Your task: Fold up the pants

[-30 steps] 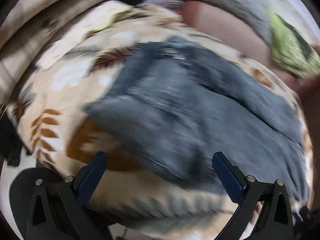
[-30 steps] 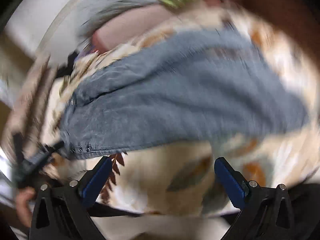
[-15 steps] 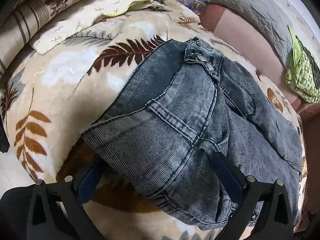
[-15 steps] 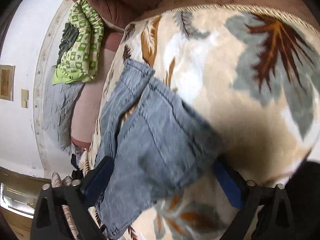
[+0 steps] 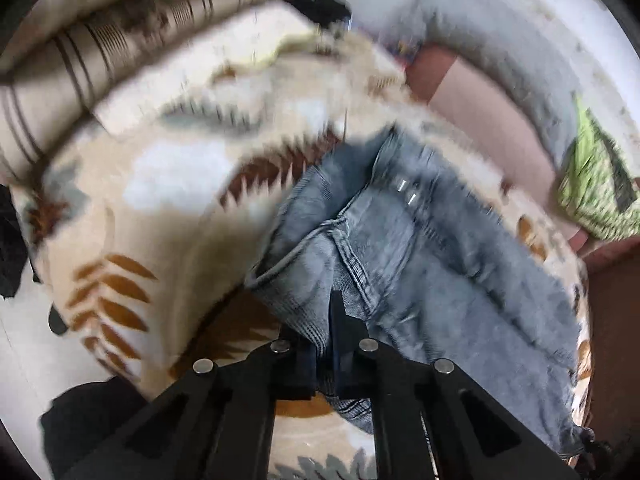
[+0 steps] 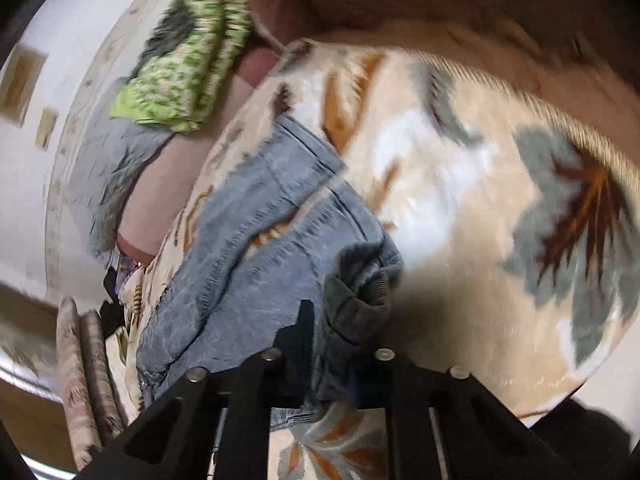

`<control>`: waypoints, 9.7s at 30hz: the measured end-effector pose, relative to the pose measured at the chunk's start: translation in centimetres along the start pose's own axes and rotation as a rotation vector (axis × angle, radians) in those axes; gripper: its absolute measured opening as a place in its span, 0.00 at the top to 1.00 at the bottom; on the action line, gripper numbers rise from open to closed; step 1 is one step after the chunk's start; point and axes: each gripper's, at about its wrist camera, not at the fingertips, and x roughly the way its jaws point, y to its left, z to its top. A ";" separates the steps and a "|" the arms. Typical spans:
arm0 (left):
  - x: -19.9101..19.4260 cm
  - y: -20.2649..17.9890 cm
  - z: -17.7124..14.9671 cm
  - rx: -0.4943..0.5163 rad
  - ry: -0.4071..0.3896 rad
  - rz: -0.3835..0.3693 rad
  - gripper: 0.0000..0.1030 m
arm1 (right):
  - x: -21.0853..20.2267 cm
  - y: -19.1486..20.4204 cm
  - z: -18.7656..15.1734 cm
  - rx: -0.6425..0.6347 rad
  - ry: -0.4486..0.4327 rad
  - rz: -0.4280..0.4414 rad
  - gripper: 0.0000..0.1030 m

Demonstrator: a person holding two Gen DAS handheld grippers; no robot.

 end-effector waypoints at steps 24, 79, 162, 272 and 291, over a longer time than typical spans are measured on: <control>8.0 -4.1 -4.5 0.314 0.250 0.059 0.07 | 4.1 1.1 -0.9 -0.188 0.217 -0.098 0.12; 23.8 -10.7 16.5 0.213 0.206 0.058 0.87 | 22.7 10.6 20.0 -0.468 0.197 -0.273 0.67; 6.2 -6.8 -3.1 0.479 0.017 0.174 0.05 | 6.2 7.5 0.3 -0.297 0.280 -0.196 0.38; -0.6 -8.5 -5.0 0.315 0.001 -0.083 0.05 | 4.7 19.4 -15.9 -0.522 0.348 0.270 0.22; 4.9 -16.7 -15.3 0.755 0.098 0.051 0.02 | 8.5 17.1 -2.0 -0.192 0.351 0.446 0.14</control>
